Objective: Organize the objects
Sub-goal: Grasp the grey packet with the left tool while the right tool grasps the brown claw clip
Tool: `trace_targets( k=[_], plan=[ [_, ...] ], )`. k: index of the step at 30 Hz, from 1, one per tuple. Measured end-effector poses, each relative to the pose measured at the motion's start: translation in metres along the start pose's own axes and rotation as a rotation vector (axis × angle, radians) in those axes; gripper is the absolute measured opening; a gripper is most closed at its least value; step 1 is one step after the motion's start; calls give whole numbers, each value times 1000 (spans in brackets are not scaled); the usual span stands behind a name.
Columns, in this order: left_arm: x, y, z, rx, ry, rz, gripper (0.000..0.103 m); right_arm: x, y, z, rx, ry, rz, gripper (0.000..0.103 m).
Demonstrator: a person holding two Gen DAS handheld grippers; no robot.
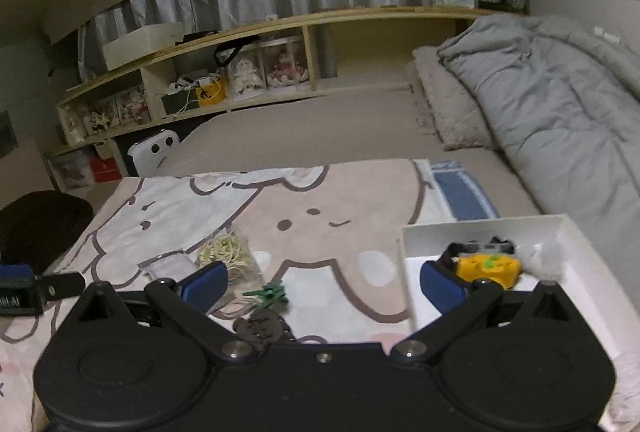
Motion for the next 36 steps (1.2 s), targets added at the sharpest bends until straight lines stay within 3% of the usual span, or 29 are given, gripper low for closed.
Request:
trace_targets(
  k=[6,11,18,26,36],
  plan=[
    [31,6,0,12,41,12,101,30,9,11,-42,-3,-4,103],
    [60,14,-7,-30,124,59,87,52,30,10,-44,-9,26,103],
    [100,29,-1,-209,235,146,79,78,52,15,-111,-24,43,103],
    [139,35,7,-483,393,187,73,92,68,29,-160,-84,73,102],
    [168,27,15,-694,474,103,73,99,76,35,-176,-120,86,89]
  ],
)
Point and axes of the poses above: each gripper's, at about its wrist camera, not at the fingertips, and x roughly the way its jaws point, z to its left, y to its underside, the point moved 9 cm from there along x, roughly the way its jaws point, and after that the axes turned 11 degrees about z, right-handed, at the moved point
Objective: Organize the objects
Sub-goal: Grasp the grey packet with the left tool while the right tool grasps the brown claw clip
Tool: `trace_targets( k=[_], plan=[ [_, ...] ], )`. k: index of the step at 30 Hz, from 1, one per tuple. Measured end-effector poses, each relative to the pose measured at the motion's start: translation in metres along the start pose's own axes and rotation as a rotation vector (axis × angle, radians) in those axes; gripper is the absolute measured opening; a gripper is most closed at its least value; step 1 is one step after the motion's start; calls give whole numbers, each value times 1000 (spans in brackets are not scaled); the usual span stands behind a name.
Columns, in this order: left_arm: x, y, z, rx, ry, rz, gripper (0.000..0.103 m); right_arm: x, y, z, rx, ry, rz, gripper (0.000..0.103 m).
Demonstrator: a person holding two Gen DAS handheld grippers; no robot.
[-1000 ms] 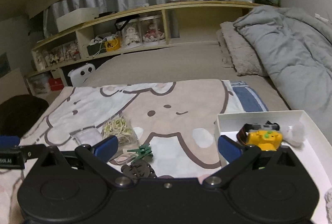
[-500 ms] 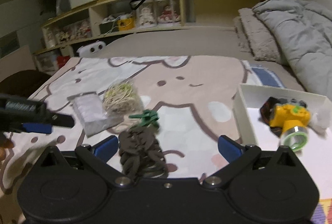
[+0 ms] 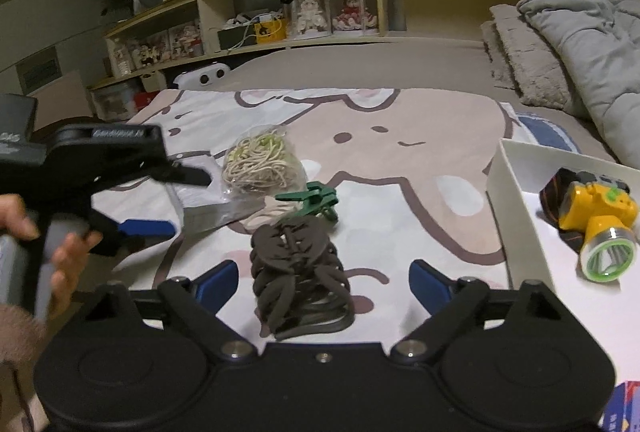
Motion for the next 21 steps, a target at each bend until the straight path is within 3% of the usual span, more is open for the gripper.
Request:
trace_targets(
  k=[5,7,13,15,19,21],
  plan=[
    [7,-11,0,-69,52,-45,73,7,1,4,-10,-1,5,80],
    [9,-15,-2,-86,66,-49,68,10,0,5,-15,-1,1,78],
    [16,-13,4,-127,73,-27,39,19,-4,9,-56,-5,-12,72],
    [19,-11,5,-111,51,-9,16,24,-3,10,-69,-5,-7,70],
    [18,-8,8,-115,40,17,16,32,-6,16,-83,-49,17,59],
    [15,-6,6,-110,26,38,15,32,-8,20,-96,-45,31,59]
  ],
)
Point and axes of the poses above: each gripper's, at about its wrist camera, not at the fingertips, and x roughly the way its jaws point, z to its left, y to its underside, the point moved 9 cm from there along x, roughly the way its jaws point, and after that the axes turned 11 degrees about z, right-handed, at the moved point
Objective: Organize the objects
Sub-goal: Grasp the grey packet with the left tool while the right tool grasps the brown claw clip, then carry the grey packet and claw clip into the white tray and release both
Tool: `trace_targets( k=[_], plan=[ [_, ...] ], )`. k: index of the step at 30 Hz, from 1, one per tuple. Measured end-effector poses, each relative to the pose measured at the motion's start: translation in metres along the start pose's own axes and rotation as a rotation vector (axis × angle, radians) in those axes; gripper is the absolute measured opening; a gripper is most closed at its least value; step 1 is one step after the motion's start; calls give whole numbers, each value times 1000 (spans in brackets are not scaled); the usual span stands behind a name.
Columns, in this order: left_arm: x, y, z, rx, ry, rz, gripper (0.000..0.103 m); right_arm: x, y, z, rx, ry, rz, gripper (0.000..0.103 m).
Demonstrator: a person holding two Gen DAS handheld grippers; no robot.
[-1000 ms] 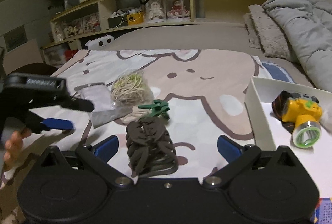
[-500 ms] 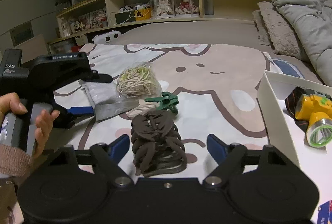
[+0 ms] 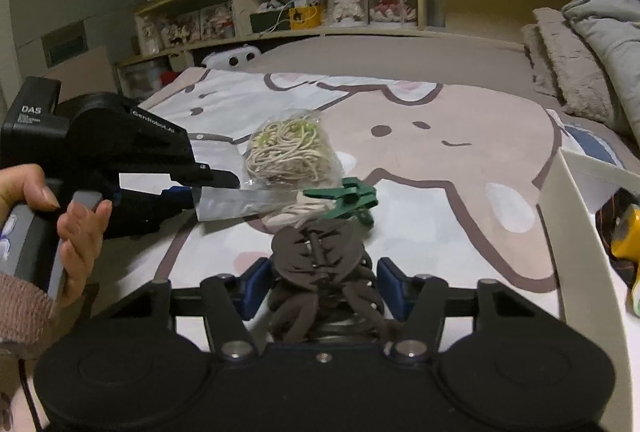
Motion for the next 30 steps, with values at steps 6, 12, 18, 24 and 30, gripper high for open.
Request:
trace_targets(
  k=[6,12,18,24,30],
  plan=[
    [-15,22,-3,43,-81,89,15,-8,-3,-2,25,-8,39,46],
    [-39,47,-1,116,-182,160,14,-27,-1,-5,81,-8,68,44],
    [-70,74,-7,225,-243,210,14,-52,9,-2,79,-27,88,44],
    [-96,111,-6,286,-292,277,14,-69,19,0,90,-36,114,44],
    [-112,140,-6,287,-269,307,14,-87,40,13,49,-44,178,44]
  ],
)
Point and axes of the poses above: each gripper's, at about its wrist camera, not at the fingertips, and x roughly the way its jaws point, z to its left, y to its underside, the point moved 9 cm from there along x, roughly the way its jaws point, and after that the axes turned 11 degrees about z, right-handed, at the moved point
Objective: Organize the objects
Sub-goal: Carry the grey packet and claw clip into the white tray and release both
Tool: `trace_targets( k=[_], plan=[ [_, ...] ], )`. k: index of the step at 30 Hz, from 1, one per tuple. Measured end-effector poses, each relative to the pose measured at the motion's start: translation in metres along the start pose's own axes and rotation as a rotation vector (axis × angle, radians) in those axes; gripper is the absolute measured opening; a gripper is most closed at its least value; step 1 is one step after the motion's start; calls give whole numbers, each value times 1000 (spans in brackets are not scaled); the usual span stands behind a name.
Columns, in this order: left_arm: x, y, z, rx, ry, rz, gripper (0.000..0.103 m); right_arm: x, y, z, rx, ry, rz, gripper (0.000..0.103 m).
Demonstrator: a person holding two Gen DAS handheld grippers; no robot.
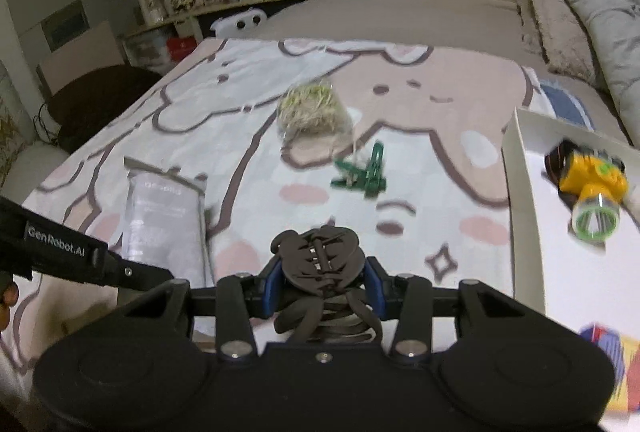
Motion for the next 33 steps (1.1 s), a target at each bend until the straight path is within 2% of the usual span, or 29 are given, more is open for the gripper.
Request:
trace_targets(
  k=[4,9,11,13,26,33],
  plan=[
    [-2,3,-2,-7,7,-19,14,4,22,6,-7,-7,57,44],
    [7,3,-2,0,-15,-9,14,15,23,12,-47,3,53,45],
    [12,5,1,-7,-27,3,14,20,23,11,-31,-9,74,51],
    [15,5,4,-16,-34,7,14,22,22,10,-4,-13,90,52],
    [23,1,10,-60,-36,-2,16,21,25,21,-114,50,95,48],
    [12,-4,1,-26,-47,-65,14,15,21,18,-87,55,90,45]
  ],
)
Point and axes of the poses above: each gripper's, at about its wrist camera, not at the fingertips, and x roughly the way its jaws point, z to its left, y to its underside, the point moved 9 cm from there along x, roughly the way its jaws point, and after that the axes turned 11 degrees about z, right-handed, at the moved point
